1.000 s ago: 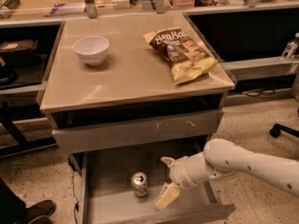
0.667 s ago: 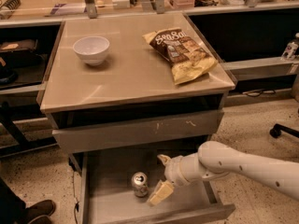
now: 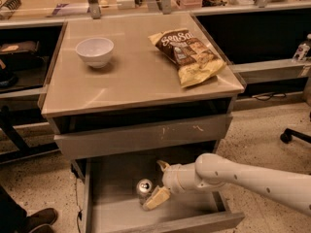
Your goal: Pick 7up can from middle drawer and place on counter
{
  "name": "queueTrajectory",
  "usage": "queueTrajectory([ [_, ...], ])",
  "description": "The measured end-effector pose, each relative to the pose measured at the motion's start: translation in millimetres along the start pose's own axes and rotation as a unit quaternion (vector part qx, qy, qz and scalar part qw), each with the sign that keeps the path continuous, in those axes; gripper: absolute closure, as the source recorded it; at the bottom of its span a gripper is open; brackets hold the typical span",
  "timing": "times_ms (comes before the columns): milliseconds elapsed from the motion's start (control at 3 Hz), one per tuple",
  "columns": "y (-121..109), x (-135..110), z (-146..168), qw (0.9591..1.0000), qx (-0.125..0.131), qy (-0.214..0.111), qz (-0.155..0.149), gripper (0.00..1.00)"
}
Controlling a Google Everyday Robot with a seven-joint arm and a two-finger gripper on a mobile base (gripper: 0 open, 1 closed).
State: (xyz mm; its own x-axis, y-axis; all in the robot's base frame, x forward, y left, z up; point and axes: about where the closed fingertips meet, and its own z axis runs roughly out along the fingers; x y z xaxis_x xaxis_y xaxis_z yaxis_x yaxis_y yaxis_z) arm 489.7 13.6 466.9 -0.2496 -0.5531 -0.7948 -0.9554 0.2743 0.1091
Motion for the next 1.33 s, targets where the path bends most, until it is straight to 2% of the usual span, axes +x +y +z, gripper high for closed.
queueTrajectory([
  [333,-3,7,14,0.9996,-0.002,0.000,0.028,0.00],
  [1333,-8,17,41,0.9981,0.019,-0.058,0.002,0.00],
])
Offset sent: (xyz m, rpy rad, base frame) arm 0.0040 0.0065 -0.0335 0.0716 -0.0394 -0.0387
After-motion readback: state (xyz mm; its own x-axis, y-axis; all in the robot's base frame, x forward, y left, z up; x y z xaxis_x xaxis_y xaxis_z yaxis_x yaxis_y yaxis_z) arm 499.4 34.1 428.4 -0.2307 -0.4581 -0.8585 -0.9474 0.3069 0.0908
